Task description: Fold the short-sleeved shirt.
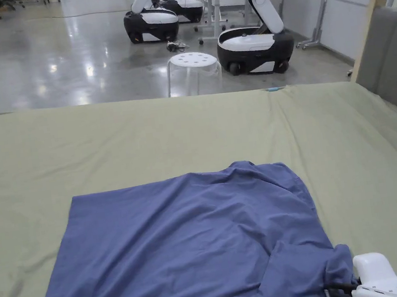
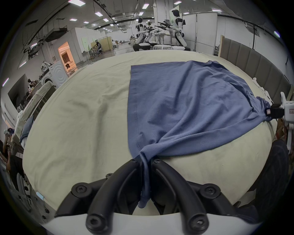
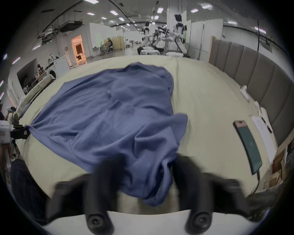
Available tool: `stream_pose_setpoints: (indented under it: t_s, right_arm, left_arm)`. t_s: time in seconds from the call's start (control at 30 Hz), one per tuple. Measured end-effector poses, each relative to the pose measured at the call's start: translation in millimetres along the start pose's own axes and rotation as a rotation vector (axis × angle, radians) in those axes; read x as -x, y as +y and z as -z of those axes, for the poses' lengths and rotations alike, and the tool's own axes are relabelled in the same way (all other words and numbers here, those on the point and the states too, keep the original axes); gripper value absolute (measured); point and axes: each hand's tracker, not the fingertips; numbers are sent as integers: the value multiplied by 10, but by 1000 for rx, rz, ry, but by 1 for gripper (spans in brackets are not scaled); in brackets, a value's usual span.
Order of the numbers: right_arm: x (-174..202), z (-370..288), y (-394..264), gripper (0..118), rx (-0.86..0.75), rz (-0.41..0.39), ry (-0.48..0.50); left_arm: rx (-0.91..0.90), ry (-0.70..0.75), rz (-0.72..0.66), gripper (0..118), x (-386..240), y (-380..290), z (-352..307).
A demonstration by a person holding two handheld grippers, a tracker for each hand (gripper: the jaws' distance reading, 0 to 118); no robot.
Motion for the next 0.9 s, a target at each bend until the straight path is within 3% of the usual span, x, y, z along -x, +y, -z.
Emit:
stream_pose_setpoints:
  t_s: [0.03,0.1,0.13,0.47,0.57,0.7,0.77,0.9]
  right_arm:
    - [-18,-21,-16,25,-11,33,16]
    - [-44,-149,0,10,-49,86,46]
    - [-51,-220,24,9,-57,86,44]
    - [-67,-824,797,7,-181,32,41]
    - [-54,-585,1252,7,-170,-3,15]
    - [-28,222,1670,7,-56,-15,-9]
    - [-21,639,1722,7,1,26,-5]
    - [-130,1012,1665,7,18,211,18]
  left_arm:
    - [-5,-6,-12,8,-2,-4,-10]
    - [5,-20,-31,8,58,4,-32]
    - [1,-17,-26,8,24,4,-67]
    - [-57,34,97,7,64,612,-323]
    - [-22,-1,97,7,115,1027,-103]
    - [142,-138,-60,7,280,1485,666]
    - [218,-116,-144,7,329,1595,1024]
    - [257,-92,-173,8,301,1630,1278]
